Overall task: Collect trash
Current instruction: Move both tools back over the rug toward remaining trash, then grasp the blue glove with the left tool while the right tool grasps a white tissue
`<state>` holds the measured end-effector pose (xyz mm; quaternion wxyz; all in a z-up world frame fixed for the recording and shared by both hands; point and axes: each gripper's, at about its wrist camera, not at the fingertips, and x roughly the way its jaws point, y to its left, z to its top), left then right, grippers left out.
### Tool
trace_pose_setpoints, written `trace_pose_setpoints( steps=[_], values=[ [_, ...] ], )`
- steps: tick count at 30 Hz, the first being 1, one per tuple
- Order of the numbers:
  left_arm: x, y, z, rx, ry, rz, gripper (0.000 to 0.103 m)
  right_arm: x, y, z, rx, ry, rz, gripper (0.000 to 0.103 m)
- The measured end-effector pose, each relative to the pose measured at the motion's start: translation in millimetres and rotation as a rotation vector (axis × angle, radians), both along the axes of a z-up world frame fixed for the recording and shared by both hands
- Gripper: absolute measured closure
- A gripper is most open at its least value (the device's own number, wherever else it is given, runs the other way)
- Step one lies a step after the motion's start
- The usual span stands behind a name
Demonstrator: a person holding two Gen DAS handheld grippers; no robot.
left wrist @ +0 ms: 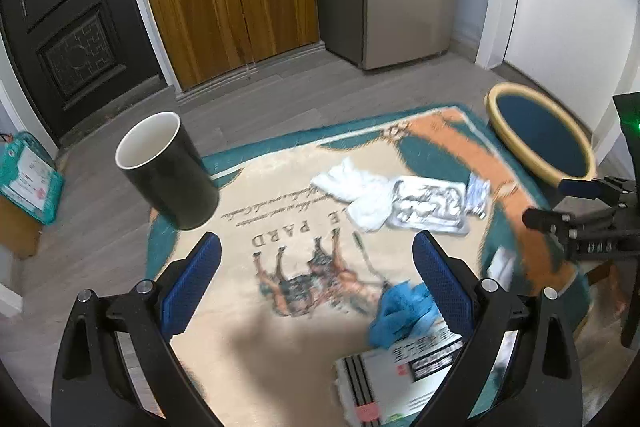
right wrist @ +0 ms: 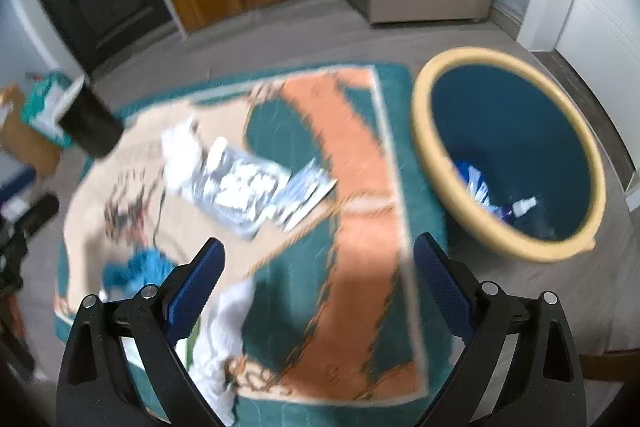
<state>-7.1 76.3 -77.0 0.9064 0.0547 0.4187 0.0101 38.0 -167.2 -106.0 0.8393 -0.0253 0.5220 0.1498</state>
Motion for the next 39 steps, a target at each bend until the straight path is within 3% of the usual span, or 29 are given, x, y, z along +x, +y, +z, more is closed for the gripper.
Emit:
trace_pose_setpoints(
  steps=[10,11,14,16,22,24,26,33,39],
  values=[
    [-7,-2,-19,0.018,0.054,-0.015,0.008,-20,14,-20,0.006,0.072,0.071,0.01],
    [-7,-3,-22,0.013,0.064,-0.02,0.008,-21,15,-21,0.008,0.076,0.077,0.012],
    [-8,-8,-32,0.018,0.095,-0.044,0.008,-23,17,-25,0.045,0.114,0.1,0.035],
    [-9,-11,-38,0.002,0.124,-0.064,0.011,-23,19,-29,0.085,0.148,0.121,0.044],
    [-6,-28,-56,-0.066,0.226,-0.146,0.035,-30,29,-37,0.123,0.201,0.198,0.082],
    [-4,-32,-66,-0.083,0.28,-0.162,0.06,-29,30,-35,0.129,0.196,0.207,0.091],
    [-3,-34,-71,-0.093,0.305,-0.177,0.077,-28,28,-32,0.137,0.19,0.206,0.096],
    [-3,-35,-54,-0.095,0.242,-0.181,0.09,-17,21,-11,0.19,0.128,0.191,0.099],
    [3,-29,-26,-0.105,0.153,-0.158,0.09,-7,8,21,0.239,0.04,0.169,0.1]
  ],
)
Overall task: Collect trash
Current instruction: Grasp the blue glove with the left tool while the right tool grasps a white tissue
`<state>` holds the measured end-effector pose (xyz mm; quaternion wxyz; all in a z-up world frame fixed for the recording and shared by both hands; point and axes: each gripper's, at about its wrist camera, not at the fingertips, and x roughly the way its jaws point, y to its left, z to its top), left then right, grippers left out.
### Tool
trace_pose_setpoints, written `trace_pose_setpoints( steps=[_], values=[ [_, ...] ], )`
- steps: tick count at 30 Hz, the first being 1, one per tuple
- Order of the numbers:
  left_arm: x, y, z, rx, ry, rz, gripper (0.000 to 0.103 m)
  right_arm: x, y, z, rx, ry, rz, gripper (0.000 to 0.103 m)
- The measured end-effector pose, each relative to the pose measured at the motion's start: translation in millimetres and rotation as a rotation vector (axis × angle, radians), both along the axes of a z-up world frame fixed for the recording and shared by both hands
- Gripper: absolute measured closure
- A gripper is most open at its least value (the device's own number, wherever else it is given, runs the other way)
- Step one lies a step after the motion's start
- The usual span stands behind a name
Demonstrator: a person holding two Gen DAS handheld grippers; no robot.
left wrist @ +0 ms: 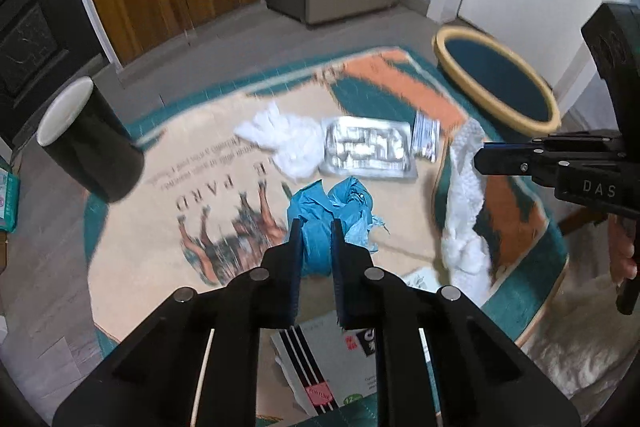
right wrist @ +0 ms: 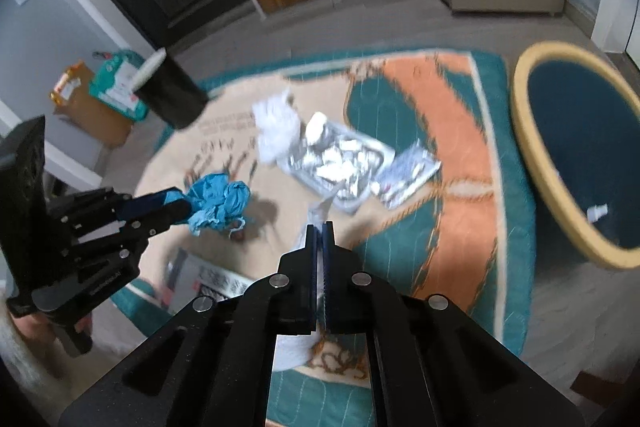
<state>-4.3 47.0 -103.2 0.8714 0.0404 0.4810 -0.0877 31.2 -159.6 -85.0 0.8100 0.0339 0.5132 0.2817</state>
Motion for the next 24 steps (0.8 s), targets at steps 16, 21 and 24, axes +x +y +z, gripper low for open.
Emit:
trace_pose_setpoints(
  steps=[16,21,24],
  values=[
    [17,-13,51,-0.015,-0.148,0.012,0.09,19,-36,72,0.069,-0.17,-0.06,0.1],
    [22,-21,63,-0.027,-0.18,0.012,0.09,27,-59,95,0.097,-0.213,-0.104,0.1],
    [26,-27,68,-0.035,-0.192,0.005,0.09,32,-74,107,0.114,-0.237,-0.134,0.1]
  ],
)
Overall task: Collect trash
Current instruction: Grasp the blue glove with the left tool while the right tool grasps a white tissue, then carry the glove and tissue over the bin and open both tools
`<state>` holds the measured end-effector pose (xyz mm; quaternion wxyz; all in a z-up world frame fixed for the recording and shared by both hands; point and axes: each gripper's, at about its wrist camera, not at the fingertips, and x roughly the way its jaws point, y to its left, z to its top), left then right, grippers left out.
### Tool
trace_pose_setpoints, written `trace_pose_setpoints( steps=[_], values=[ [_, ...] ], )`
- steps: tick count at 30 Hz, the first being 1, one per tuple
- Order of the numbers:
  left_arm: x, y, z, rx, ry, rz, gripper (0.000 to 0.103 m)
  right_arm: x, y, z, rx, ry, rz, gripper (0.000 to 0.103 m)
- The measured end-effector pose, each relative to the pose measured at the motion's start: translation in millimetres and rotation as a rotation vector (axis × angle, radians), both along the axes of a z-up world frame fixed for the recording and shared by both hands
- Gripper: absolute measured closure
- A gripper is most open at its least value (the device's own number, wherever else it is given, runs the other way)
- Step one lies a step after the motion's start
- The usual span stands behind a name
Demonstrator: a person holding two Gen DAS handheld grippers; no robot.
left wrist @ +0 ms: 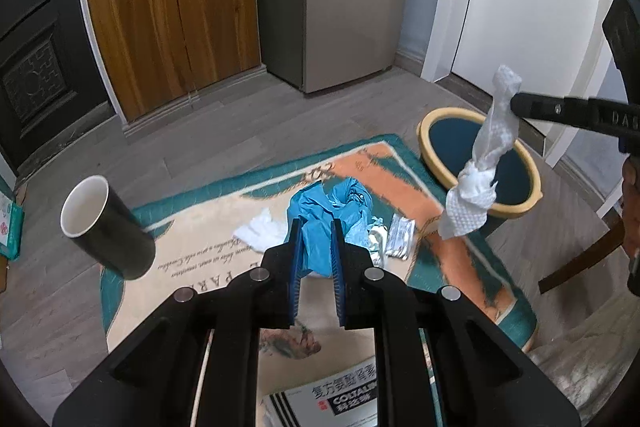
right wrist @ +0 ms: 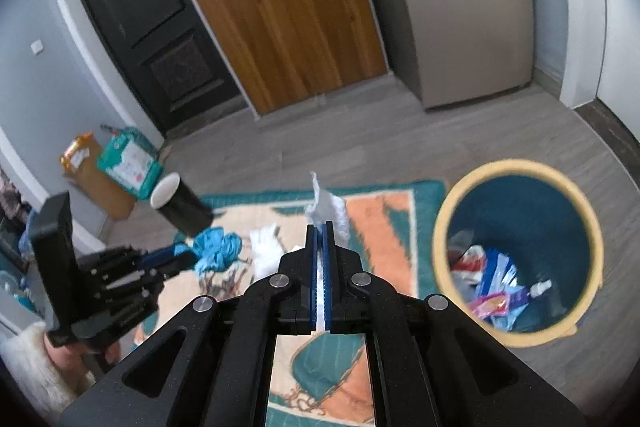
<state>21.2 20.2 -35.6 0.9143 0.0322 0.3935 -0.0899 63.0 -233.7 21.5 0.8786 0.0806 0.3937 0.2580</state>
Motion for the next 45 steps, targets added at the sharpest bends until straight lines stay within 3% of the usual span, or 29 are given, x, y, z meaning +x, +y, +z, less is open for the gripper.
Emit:
trace_pose_setpoints(
  steps=[10,24,34,45],
  values=[
    [20,-47,11,0.008,-0.036,-0.084,0.09,17,-60,22,0.018,-0.065,-0.137,0.1],
    [63,-143,2,-0.013,-0.04,-0.215,0.09,45,-136,-4,-0.018,-0.025,-0.286,0.1],
    [83,-188,-20,-0.004,-0.017,-0.274,0.09,61,-164,-21,-0.03,0.019,-0.334,0.1],
    [96,-211,-41,0.026,0.016,-0.311,0.09,74,-159,-39,-0.068,0.073,-0.331,0.1]
  ],
)
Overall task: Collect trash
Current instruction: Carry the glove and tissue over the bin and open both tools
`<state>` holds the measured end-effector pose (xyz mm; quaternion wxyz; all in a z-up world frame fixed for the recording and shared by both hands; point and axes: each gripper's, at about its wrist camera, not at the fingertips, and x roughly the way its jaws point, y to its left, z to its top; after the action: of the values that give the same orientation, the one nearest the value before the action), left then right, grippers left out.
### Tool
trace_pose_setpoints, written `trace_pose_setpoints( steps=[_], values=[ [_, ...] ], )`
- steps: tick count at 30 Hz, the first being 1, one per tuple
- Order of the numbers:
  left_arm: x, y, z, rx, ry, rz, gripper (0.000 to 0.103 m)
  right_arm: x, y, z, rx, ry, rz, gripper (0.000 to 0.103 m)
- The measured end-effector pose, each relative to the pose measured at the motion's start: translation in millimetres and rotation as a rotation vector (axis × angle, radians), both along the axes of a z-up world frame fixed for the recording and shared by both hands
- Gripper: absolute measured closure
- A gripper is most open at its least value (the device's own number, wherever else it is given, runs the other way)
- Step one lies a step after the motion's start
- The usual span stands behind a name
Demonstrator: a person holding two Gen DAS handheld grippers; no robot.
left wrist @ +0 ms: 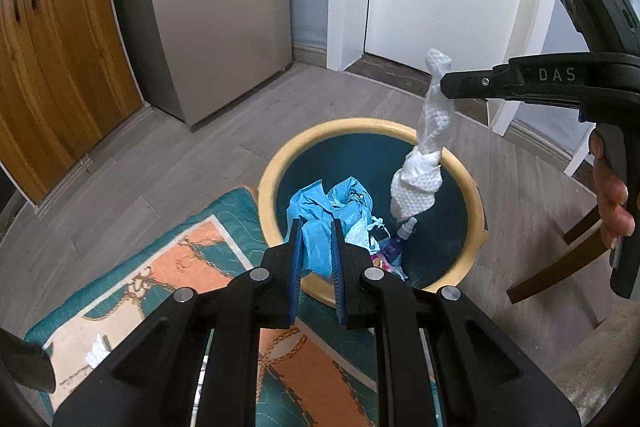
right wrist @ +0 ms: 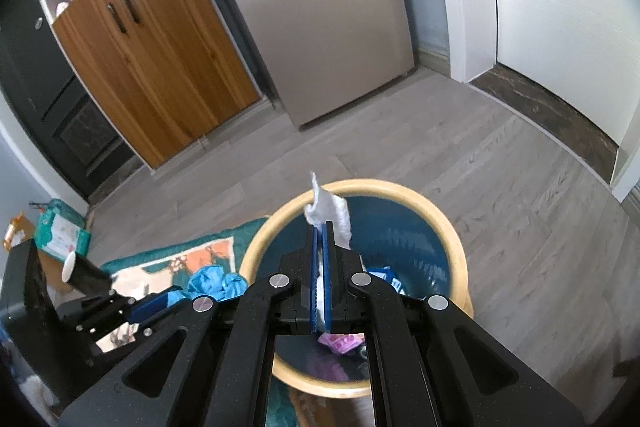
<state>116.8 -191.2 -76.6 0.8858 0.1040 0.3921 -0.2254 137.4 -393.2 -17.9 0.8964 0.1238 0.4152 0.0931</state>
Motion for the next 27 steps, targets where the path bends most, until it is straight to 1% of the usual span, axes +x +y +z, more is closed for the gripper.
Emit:
trace_pose_setpoints(
  steps=[4,7,9,12,15,17,23,26,27],
  values=[
    [4,-10,-18,0.027,0.039,-0.025,0.09,4,7,-14,-0.052,0.034,0.012,0.1],
    [6,-16,-32,0.038,0.077,-0.035,0.09,7,6,-27,-0.065,0.072,0.013,0.1],
    [8,-20,-37,0.043,0.086,-0.038,0.09,9,5,-35,-0.07,0.092,0.011,0.1],
    [9,-24,-39,0.05,0.075,-0.039,0.09,11,6,-38,-0.081,0.099,0.013,0.1],
    [7,-27,-34,0.044,0.042,-0.045,0.09,11,7,-35,-0.088,0.085,0.003,0.1],
    [5,-26,-31,0.045,0.017,-0.042,0.088,12,6,-34,-0.089,0.079,-0.007,0.099],
    [4,-17,-28,0.044,0.019,-0.027,0.087,13,7,-32,-0.099,0.075,-0.024,0.099],
    [3,-13,-26,0.045,0.014,-0.016,0.072,13,8,-29,-0.096,0.07,-0.024,0.099],
    [3,-11,-25,0.043,0.011,-0.014,0.07,13,9,-28,-0.096,0.068,-0.022,0.099]
  ],
)
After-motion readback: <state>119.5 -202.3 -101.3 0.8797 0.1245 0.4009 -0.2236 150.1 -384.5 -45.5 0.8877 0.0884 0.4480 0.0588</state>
